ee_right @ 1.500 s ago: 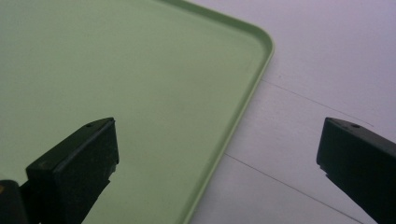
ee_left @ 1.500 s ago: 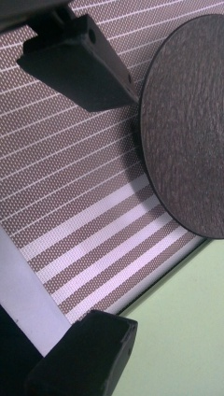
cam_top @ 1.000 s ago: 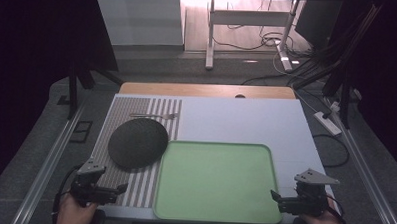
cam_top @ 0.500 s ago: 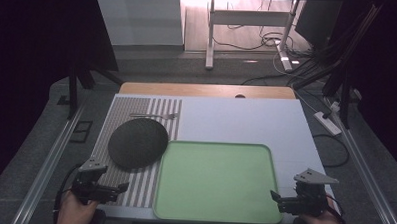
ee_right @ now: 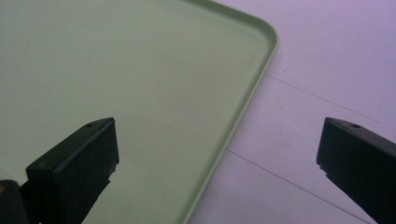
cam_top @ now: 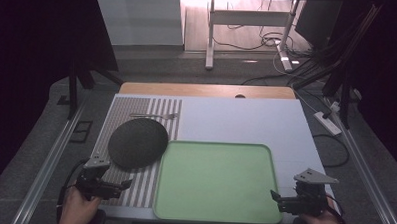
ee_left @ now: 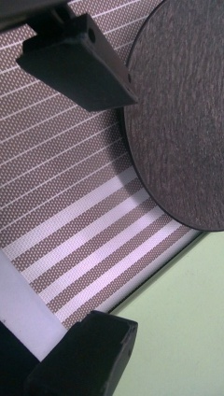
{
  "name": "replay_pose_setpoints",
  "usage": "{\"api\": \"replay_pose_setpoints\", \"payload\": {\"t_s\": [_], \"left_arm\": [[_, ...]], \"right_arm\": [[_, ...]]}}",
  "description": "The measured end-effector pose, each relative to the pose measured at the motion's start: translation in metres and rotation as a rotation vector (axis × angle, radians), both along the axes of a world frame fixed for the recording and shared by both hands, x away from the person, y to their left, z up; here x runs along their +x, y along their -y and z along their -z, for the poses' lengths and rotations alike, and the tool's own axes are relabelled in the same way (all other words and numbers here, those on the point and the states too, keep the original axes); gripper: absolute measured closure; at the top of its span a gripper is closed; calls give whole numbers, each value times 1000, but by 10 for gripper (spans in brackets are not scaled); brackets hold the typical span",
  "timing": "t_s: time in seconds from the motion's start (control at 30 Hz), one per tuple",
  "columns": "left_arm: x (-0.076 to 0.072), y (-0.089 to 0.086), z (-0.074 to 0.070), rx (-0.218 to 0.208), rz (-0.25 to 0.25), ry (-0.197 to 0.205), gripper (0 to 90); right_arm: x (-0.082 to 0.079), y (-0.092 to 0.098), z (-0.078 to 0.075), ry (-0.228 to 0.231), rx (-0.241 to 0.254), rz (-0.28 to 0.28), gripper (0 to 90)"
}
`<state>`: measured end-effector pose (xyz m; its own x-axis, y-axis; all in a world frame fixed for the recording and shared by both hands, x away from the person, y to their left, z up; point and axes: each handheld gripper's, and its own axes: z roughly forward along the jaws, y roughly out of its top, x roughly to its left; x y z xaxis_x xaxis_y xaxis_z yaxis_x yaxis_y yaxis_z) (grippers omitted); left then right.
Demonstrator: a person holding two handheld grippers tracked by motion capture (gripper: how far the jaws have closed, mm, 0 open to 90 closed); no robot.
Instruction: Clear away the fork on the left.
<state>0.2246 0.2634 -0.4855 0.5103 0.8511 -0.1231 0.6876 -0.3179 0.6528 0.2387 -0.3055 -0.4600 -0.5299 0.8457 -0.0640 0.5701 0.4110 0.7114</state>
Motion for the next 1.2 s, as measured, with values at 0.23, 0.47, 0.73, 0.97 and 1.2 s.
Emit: {"api": "replay_pose_setpoints", "payload": {"t_s": [0.23, 0.47, 0.73, 0.97, 1.2], "left_arm": [[7, 1, 1, -4, 16, -10, 0], [20, -2, 1, -5, 23, -1, 0], [33, -6, 3, -6, 26, -1, 0], [49, -5, 5, -13, 18, -18, 0], [63, -6, 7, -21, 5, -33, 0]], "right_arm": [[0, -1, 0, -2, 0, -3, 0], [0, -1, 1, -2, -1, -5, 0], [1, -1, 1, -5, -3, -5, 0], [1, -1, 1, -7, -4, -6, 0], [1, -1, 1, -9, -6, -6, 0]]}}
